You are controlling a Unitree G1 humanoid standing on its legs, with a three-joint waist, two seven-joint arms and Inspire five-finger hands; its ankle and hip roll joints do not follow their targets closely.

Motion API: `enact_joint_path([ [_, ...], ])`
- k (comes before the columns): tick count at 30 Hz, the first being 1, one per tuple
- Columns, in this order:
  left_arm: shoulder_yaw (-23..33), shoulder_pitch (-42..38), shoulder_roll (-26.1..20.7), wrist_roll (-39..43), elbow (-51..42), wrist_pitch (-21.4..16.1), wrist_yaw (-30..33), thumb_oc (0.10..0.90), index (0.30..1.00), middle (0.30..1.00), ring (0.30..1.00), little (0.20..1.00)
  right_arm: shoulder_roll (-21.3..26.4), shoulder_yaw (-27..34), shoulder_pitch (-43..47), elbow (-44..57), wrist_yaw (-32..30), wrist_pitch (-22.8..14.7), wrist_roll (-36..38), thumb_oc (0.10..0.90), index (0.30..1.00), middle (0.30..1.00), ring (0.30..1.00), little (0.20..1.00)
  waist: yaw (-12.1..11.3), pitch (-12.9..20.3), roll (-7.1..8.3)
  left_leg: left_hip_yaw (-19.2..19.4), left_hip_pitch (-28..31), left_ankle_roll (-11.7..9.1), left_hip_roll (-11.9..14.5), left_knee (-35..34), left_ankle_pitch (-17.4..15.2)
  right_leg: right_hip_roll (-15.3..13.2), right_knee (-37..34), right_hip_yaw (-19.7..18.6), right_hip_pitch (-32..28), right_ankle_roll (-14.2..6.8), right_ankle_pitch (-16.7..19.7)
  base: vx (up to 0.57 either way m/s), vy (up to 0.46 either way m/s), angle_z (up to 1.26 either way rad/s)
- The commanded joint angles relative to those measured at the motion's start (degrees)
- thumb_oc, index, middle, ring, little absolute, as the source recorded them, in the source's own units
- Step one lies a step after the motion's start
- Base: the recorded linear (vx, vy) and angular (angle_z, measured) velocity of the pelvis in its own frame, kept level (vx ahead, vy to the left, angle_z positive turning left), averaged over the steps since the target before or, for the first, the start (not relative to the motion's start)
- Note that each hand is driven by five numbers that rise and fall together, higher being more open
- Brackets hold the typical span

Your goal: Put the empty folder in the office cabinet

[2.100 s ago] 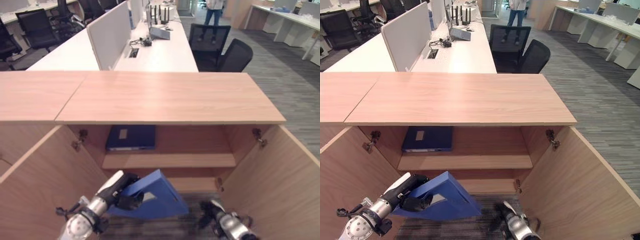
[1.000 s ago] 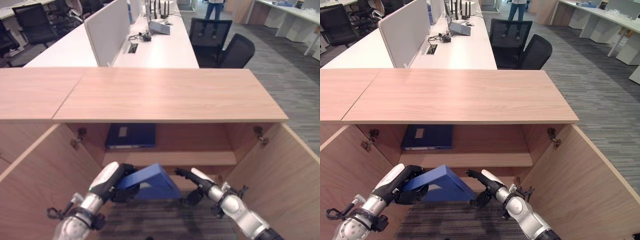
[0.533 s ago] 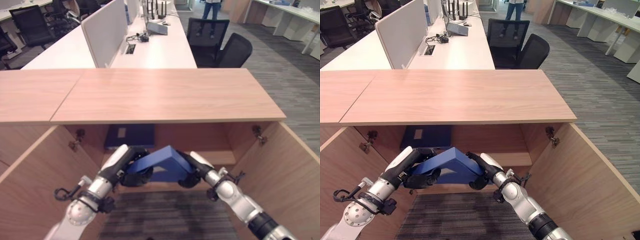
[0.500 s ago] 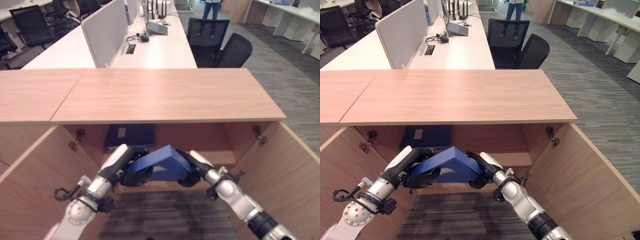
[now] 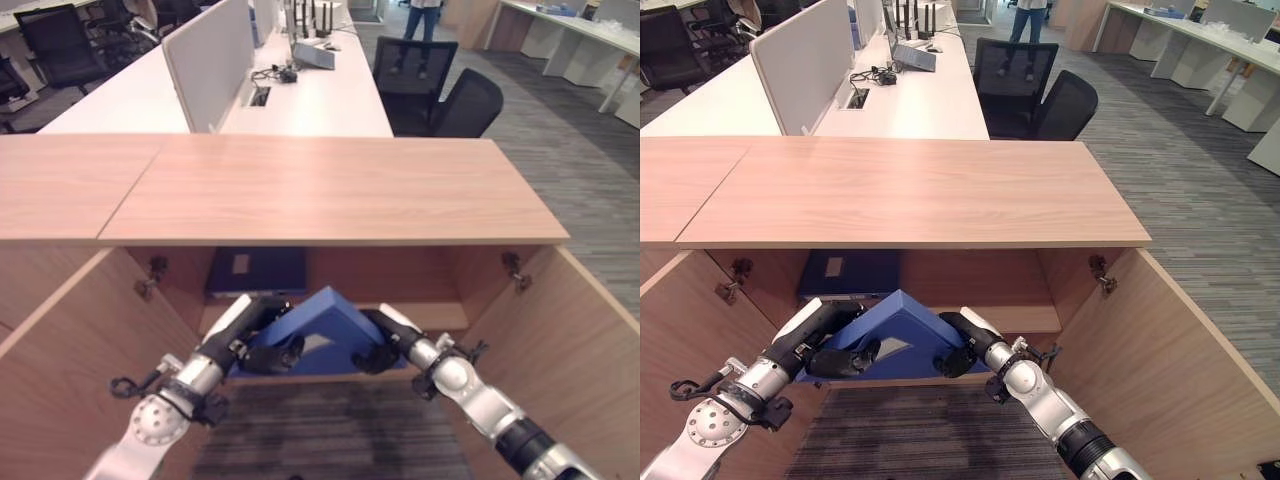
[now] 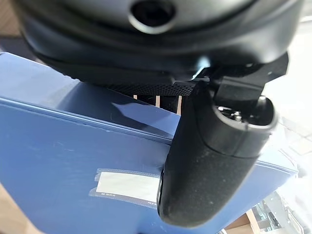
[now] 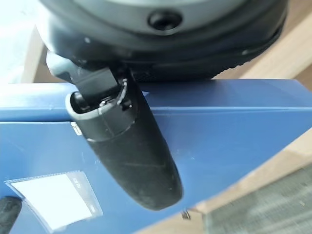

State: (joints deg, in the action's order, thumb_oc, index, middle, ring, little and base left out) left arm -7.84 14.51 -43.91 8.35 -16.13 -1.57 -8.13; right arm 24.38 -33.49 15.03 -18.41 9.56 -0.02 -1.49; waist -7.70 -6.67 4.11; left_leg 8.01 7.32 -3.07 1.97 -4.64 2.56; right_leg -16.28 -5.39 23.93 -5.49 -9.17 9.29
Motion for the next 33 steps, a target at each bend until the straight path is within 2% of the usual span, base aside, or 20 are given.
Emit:
enact_joint_path([
  [1,-3.0,-13.3,4.9,14.0,-15.1,-11.5,-0.9,0.4,0.3,0.3,0.3,0.3,-5.4,-7.1,6.0,3.0,1.4,-6.2,1.3,0.4,0.3,0.3,0.3,0.3,-0.3,2.5,1.02,-5.0,3.5,-1.3,2.4,-0.4,-8.7,-5.9,0.4,0.2,0.6,-5.2,2.9,0.0,0.0,0.0],
  [7,-3.7,-12.7,3.4,15.5,-14.6,-10.8,-2.8,0.4,0.3,0.3,0.3,0.3,-3.3,-8.3,5.7,4.9,3.4,-6.2,0.7,0.4,0.3,0.3,0.3,0.3,0.0,2.6,1.09,-5.0,3.5,-1.4,2.5,-0.4,-8.7,-5.8,0.4,0.2,0.6,-5.3,2.9,0.0,0.0,0.0],
  [8,-4.8,-12.1,2.5,16.5,-13.5,-9.9,-4.4,0.59,0.585,0.585,0.585,0.585,-2.7,-8.3,4.8,4.9,4.1,-6.1,1.3,0.4,0.3,0.3,0.3,0.3,0.2,2.6,1.01,-4.8,3.5,-1.4,2.4,-0.4,-8.7,-5.9,0.4,0.1,0.6,-5.3,2.9,0.0,0.0,0.0],
  [9,-4.9,-12.1,2.5,16.5,-13.4,-10.0,-4.5,0.723,0.785,0.785,0.785,0.785,-2.7,-8.2,4.7,4.9,4.2,-6.1,1.3,0.4,0.3,0.3,0.3,0.3,0.2,2.7,1.02,-4.8,3.5,-1.4,2.5,-0.4,-8.7,-5.8,0.4,0.1,0.6,-5.3,2.9,0.0,0.0,0.0],
  [10,-5.4,-11.2,2.0,17.2,-12.4,-9.3,-5.4,0.8,0.9,0.9,0.9,0.9,-2.1,-8.2,4.1,4.7,4.4,-6.1,1.3,0.4,0.3,0.3,0.3,0.3,0.4,2.6,0.96,-4.7,3.5,-1.4,2.4,-0.4,-8.7,-5.9,0.4,0.1,0.7,-5.4,3.0,0.0,0.0,0.0],
  [14,-5.6,-6.4,1.1,19.8,-7.0,-7.0,-7.6,0.8,0.9,0.9,0.9,0.9,0.5,-7.4,1.9,4.9,5.4,-6.0,-0.9,0.4,0.3,0.3,0.3,0.3,0.7,2.7,0.77,-4.6,3.6,-1.4,2.5,-0.4,-8.7,-5.8,0.4,-0.1,0.8,-5.4,3.1,0.0,0.001,-0.02],
  [16,-3.7,-2.3,1.7,19.3,-3.5,-6.1,-7.4,0.8,0.9,0.9,0.9,0.9,2.2,-6.2,1.1,4.8,4.5,-6.2,-4.3,0.4,0.3,0.3,0.3,0.3,0.7,2.7,0.6,-4.7,3.6,-1.3,2.5,-0.4,-8.7,-5.8,0.4,-0.1,0.8,-5.4,3.1,0.0,0.003,-0.02],
  [17,-1.0,2.6,3.7,13.8,4.5,-2.6,-6.8,0.8,0.9,0.9,0.9,0.9,3.8,-4.3,-0.8,2.8,3.7,-5.5,-8.2,0.4,0.3,0.3,0.3,0.3,0.4,2.3,0.1,-4.8,3.8,-1.1,2.7,-0.4,-8.9,-5.5,0.4,0.0,0.5,-5.3,2.9,0.0,0.0,0.0],
  [18,-1.0,2.6,3.8,13.7,4.6,-2.6,-6.8,0.8,0.9,0.9,0.9,0.9,3.8,-4.4,-0.8,2.8,3.7,-5.5,-8.2,0.4,0.3,0.3,0.3,0.3,0.6,2.5,0.31,-4.9,3.5,-1.0,2.4,-0.4,-8.6,-5.8,0.4,0.0,0.8,-5.3,3.1,0.0,0.0,0.0],
  [20,6.3,7.1,4.0,4.6,5.7,-0.5,-6.0,0.8,0.9,0.9,0.9,0.9,5.3,-2.1,-2.6,0.7,3.8,-4.2,-14.1,0.4,0.3,0.3,0.3,0.3,-0.1,2.2,0.1,-5.3,3.4,-0.9,2.5,-0.4,-8.7,-5.6,0.4,0.2,0.7,-5.2,2.9,-0.01,0.003,-0.05],
  [22,10.8,12.6,5.9,7.2,7.1,-0.2,-6.7,0.8,0.9,0.9,0.9,0.9,7.7,0.6,-4.7,0.1,4.1,-3.6,-15.8,0.4,0.3,0.3,0.3,0.3,-0.5,2.1,0.22,-5.8,2.8,-0.7,2.3,-0.4,-8.5,-5.8,0.4,0.5,0.9,-5.2,3.0,-0.01,0.0,-0.03],
  [28,13.0,15.4,10.5,5.1,13.8,2.0,-6.3,0.8,0.9,0.9,0.9,0.9,10.1,2.6,-6.8,-3.3,5.1,-1.9,-19.2,0.4,0.3,0.3,0.3,0.3,-0.7,2.2,0.38,-6.5,2.1,-0.4,2.0,-0.4,-8.4,-6.0,0.4,1.0,1.0,-5.2,3.0,0.0,0.004,0.12],
  [33,10.4,14.0,13.5,5.5,22.6,3.8,-5.4,0.8,0.9,0.9,0.9,0.9,11.3,1.7,-5.3,-7.2,5.3,-0.8,-21.2,0.4,0.3,0.3,0.3,0.3,-0.8,2.5,0.27,-7.0,1.7,-0.2,1.8,-0.4,-8.2,-5.9,0.4,1.4,1.2,-5.1,3.0,0.0,0.0,0.01],
])
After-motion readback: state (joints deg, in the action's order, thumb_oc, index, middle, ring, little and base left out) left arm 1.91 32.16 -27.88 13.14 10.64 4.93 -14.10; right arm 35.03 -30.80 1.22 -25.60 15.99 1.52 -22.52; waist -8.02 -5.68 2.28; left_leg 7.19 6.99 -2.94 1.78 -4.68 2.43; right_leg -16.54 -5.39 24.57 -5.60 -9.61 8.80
